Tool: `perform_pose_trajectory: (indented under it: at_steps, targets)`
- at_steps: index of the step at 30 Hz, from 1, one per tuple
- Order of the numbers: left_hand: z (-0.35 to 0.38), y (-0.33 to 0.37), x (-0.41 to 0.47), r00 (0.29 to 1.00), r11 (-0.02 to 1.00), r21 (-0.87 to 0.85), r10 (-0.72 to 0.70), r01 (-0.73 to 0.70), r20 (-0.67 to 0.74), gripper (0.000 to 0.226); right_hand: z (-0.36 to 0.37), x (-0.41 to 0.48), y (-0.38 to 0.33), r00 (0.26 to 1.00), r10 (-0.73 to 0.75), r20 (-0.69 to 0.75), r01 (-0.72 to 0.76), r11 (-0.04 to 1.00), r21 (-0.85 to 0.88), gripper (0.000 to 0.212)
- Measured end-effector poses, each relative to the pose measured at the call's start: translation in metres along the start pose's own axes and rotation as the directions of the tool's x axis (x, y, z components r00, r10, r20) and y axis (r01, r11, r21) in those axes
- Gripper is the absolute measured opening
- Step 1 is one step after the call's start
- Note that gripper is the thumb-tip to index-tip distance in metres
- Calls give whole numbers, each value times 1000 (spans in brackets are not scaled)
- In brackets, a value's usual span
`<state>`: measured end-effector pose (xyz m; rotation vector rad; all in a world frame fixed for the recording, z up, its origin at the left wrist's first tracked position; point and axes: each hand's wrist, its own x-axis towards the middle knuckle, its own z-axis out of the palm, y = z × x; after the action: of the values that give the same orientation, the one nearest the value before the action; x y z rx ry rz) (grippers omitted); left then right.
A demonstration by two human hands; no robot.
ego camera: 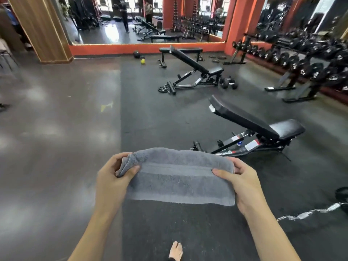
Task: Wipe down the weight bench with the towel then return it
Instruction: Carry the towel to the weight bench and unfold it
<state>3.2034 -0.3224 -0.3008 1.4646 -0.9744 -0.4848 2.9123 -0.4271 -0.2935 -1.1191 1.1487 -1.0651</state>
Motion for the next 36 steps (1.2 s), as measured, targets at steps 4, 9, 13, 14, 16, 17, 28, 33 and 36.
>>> perform_pose_trajectory:
  at_steps: [4,9,13,14,16,17,28,33,36]
  targets:
    - [54,-29,130,998,999,-29,39,-37,48,31,22,101,3,985,-137,-107,134,990,-30,37]
    - [123,-49,289,991,999,-35,41,-37,125,29,58,250,-10,966,-196,-170,183,979,-89,38]
    - [168,-56,414,984,995,-60,88,-79,154,33,81,357,-31,952,-222,-209,200,972,-124,41]
    - [178,-59,442,984,994,-68,98,-89,152,35,85,382,-36,949,-230,-215,204,969,-138,42]
    - [201,-69,496,979,991,-83,114,-101,172,38,93,432,-42,941,-246,-231,211,963,-167,43]
    - [214,-75,523,974,990,-92,122,-106,189,38,97,457,-44,937,-249,-244,211,962,-174,43]
    - [379,-88,841,668,912,-214,403,-350,626,37,164,729,-26,901,-71,-428,-23,977,-210,31]
    - [484,-72,927,390,859,-274,453,-433,802,36,166,823,-26,844,45,-535,-179,963,-202,33]
    - [554,-71,958,204,852,-307,421,-425,884,39,145,872,-17,809,64,-584,-227,951,-210,38]
